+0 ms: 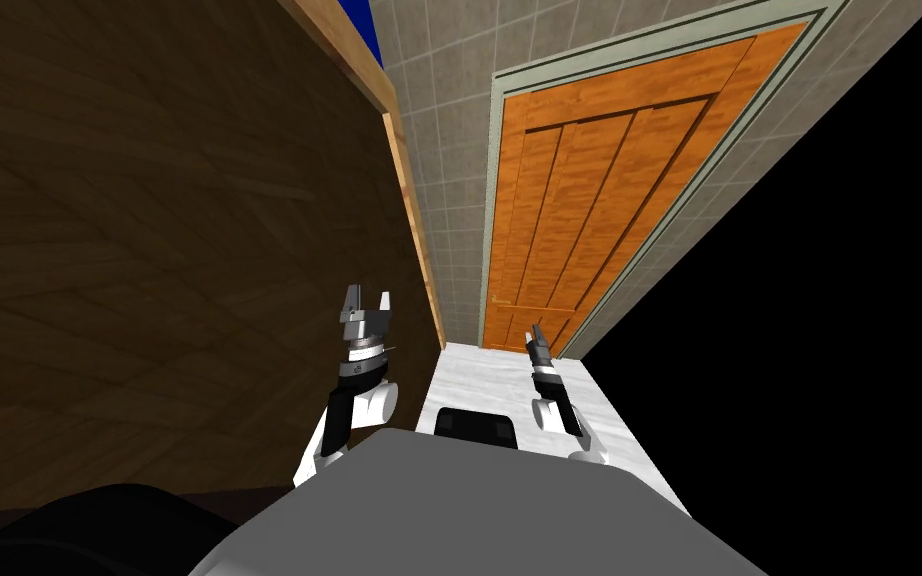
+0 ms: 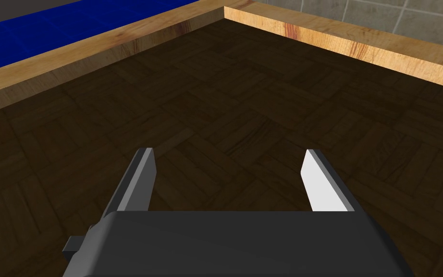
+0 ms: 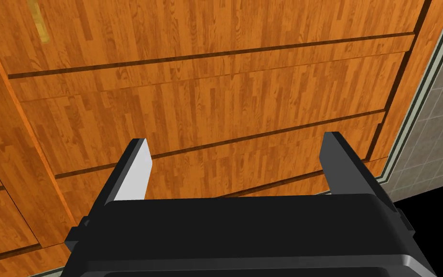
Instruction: Pull the door open
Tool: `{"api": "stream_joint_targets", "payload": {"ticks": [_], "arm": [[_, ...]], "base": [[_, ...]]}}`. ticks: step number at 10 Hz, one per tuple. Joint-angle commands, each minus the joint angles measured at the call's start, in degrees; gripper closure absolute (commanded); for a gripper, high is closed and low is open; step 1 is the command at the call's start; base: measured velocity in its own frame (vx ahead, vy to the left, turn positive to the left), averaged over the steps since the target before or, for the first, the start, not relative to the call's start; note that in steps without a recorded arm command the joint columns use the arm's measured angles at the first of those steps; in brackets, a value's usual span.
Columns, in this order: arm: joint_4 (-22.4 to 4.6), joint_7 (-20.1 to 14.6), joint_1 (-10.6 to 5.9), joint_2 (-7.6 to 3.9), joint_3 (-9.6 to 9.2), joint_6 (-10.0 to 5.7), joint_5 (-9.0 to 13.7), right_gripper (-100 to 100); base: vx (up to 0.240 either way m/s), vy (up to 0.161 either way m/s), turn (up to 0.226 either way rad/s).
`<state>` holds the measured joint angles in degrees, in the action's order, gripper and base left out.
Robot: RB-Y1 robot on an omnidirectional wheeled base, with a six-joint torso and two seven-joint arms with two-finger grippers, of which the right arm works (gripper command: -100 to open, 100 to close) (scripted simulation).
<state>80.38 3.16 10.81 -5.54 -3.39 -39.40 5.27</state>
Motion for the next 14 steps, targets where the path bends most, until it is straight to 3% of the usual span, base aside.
{"api": "stream_joint_targets", "payload": {"ticks": [1, 6, 7, 14], "arm": [[-2.1, 0.3, -0.40, 0.23, -0.15, -0.27, 0.0, -100], [-8.9, 1.1, -2.50, 1.10, -0.37, -0.95, 0.2, -100], [-11.6, 1.4, -3.33, 1.49, -0.46, -1.22, 0.3, -100], [-19.8, 2.4, -5.87, 3.24, -0.75, -2.08, 0.5, -100]], "base": [[0.104, 0.000, -0.015], [0.096, 0.004, -0.015], [0.110, -0.002, -0.028], [0.103, 0.001, -0.024]]}}
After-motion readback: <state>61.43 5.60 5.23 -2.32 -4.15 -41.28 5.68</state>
